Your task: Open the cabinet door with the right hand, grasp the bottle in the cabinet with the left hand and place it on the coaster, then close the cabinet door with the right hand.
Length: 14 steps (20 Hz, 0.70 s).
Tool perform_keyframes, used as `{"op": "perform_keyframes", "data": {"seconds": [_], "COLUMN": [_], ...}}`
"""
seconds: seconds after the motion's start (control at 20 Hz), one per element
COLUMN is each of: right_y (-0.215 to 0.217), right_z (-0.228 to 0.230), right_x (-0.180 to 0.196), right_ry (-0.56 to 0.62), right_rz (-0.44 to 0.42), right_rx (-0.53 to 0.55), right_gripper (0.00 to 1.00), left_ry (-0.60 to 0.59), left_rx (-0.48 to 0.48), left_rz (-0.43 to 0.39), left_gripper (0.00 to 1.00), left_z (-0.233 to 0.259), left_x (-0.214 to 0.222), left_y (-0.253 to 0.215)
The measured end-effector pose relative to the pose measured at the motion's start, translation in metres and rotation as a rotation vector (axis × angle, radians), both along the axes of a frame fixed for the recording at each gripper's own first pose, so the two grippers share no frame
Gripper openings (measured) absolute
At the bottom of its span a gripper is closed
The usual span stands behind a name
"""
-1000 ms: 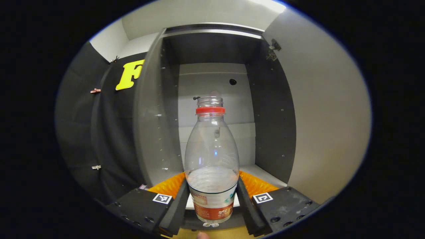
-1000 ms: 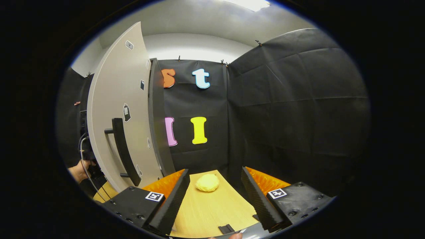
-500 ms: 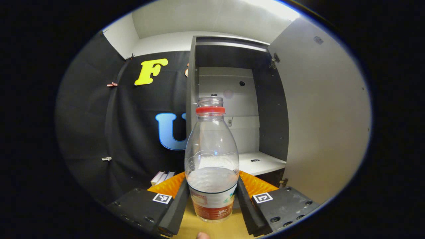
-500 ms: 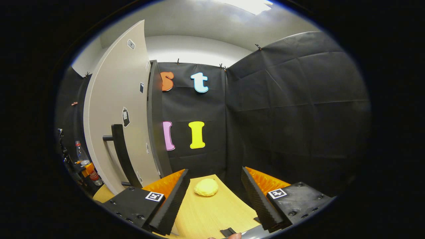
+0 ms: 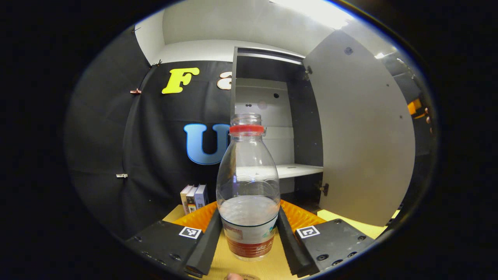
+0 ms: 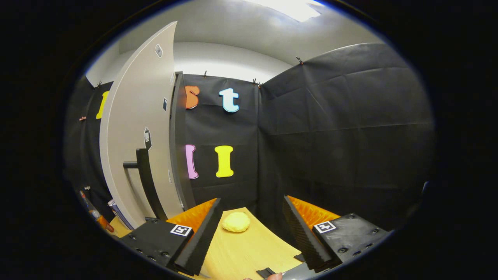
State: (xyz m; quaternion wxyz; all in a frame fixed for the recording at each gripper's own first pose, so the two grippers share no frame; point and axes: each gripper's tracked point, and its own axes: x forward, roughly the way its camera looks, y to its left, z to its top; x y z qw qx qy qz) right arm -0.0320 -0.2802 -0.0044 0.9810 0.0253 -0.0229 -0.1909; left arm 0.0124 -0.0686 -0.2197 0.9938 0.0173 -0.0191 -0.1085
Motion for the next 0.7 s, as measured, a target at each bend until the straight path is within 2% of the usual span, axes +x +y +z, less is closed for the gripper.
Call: {"op": "perform_keyframes", "data": {"seconds": [0.1,0.3,0.5,0.7], "right_y": [-0.001,0.006,0.013,0.013], "right_z": [0.002,0.009,0.013,0.015], "right_x": [-0.002,-0.006,-0.014,-0.023], "right_ry": [-0.004,-0.016,-0.017,-0.006], "right_rz": [-0.017,-0.03,-0.031,-0.035], "right_rx": [0.008,-0.011,-0.013,-0.001], "right_gripper": [1.0,0.98,0.98,0.98], "left_ry": [0.022,0.074,0.143,0.135], "left_rx": [0.019,-0.004,0.016,0.033], "left_rz": [-0.015,-0.051,-0.07,-0.104], "left_gripper": [0.74,0.74,0.75,0.75], "left_z": [-0.027,-0.08,-0.14,-0.167], "left_x": [-0.01,-0.024,-0.03,-0.028], "left_y": [0.005,0.011,0.015,0.013]}}
